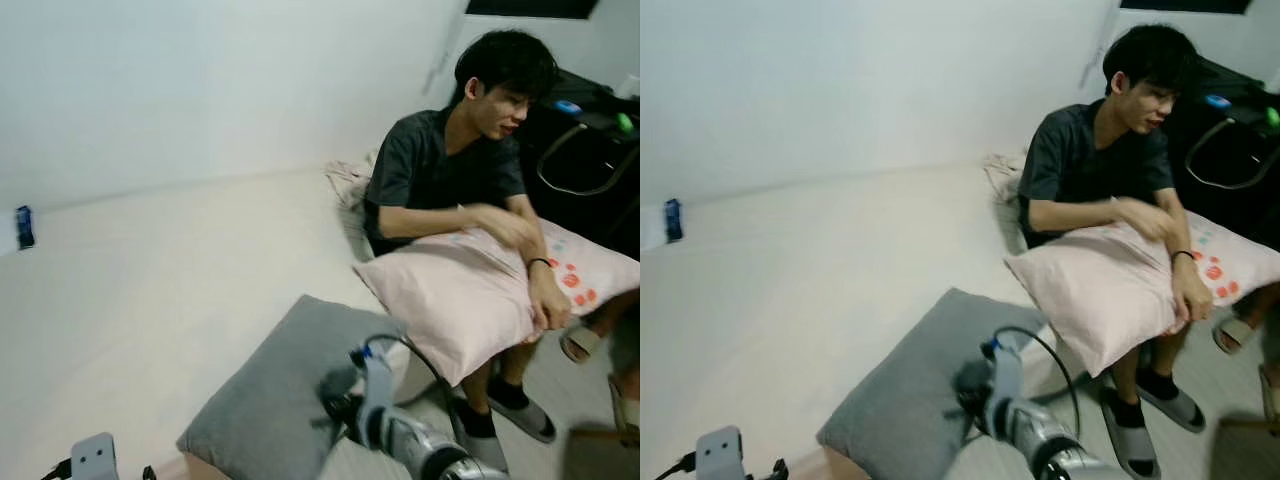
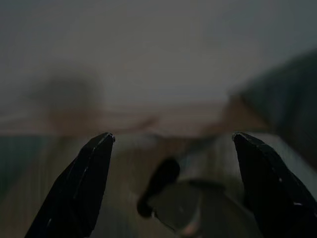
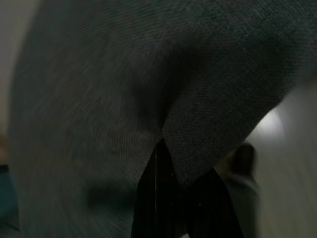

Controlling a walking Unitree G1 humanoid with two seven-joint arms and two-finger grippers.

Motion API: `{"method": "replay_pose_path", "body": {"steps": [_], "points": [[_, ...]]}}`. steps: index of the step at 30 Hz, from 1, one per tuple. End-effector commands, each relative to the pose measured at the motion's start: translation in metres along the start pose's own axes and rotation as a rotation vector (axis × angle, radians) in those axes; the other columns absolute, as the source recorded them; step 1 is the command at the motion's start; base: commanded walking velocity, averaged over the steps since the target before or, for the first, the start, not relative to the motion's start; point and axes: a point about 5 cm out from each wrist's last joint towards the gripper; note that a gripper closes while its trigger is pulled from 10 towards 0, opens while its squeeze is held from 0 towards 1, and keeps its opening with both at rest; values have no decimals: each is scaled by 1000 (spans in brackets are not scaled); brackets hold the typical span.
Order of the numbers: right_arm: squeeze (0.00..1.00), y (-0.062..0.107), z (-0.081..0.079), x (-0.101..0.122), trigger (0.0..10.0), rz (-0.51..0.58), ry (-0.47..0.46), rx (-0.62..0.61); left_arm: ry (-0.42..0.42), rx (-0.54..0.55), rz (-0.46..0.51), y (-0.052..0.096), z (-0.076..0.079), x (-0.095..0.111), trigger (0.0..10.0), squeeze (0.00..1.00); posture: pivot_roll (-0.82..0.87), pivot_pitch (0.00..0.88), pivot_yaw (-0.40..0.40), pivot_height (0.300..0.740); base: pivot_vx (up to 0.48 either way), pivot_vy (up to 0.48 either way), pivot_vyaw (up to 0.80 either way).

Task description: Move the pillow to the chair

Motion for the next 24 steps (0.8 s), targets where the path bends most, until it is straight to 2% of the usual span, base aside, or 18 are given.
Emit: {"method": "replay_pose_path", "body": {"steps": [1,7,8,9,10,12,13,14,15,16,18,24], "points": [[0,4,10,-7,10000,-30,0,-61,27,14,-79,5,1,-18,10000,0,122,64,-152,740,0,0,-488],[0,8,17,-25,10000,-86,14,-99,38,-48,-95,7,17,-24,10000,0,122,61,-150,740,0,0,-488],[0,9,18,-29,10000,-100,17,-106,39,-71,-89,7,22,-23,10000,0,127,60,-152,740,0,0,-494],[0,10,19,-35,10000,-121,24,-113,40,-130,-77,6,35,-20,10000,0,127,58,-152,740,0,0,-488],[0,10,19,-35,10000,-121,24,-113,40,-130,-77,6,35,-20,10000,0,127,58,-152,740,0,0,-488],[0,11,19,-38,10000,-133,30,-114,2,-233,-76,6,54,-19,10000,0,131,53,-151,740,0,0,-500],[0,11,19,-38,10000,-133,30,-114,2,-233,-76,6,54,-19,10000,0,131,53,-151,740,0,0,-500],[0,11,19,-38,10000,-135,32,-115,-26,-274,-82,7,62,-20,10000,0,131,53,-151,740,0,0,-500],[0,11,19,-39,10000,-137,34,-117,-94,-312,-89,9,69,-22,10000,0,132,51,-148,740,0,0,-500],[0,11,19,-39,10000,-141,40,-119,-135,-330,-94,9,72,-22,10000,0,136,45,-151,740,0,0,-500],[0,11,19,-40,10000,-146,47,-120,-151,-334,-99,9,72,-22,10000,0,137,45,-152,740,0,0,-500],[0,12,23,-38,10000,-151,75,-138,-158,-360,-130,9,70,-25,10000,0,134,36,-149,740,0,0,-500]]}}
Point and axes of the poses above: a point about 5 cm out from each wrist's last joint towards the gripper, its own y axis pointing back from the gripper into the wrist, its own x axis along the axis of the wrist's last joint, z = x × y, and after that the axes turned 4 degrees about y, right-handed
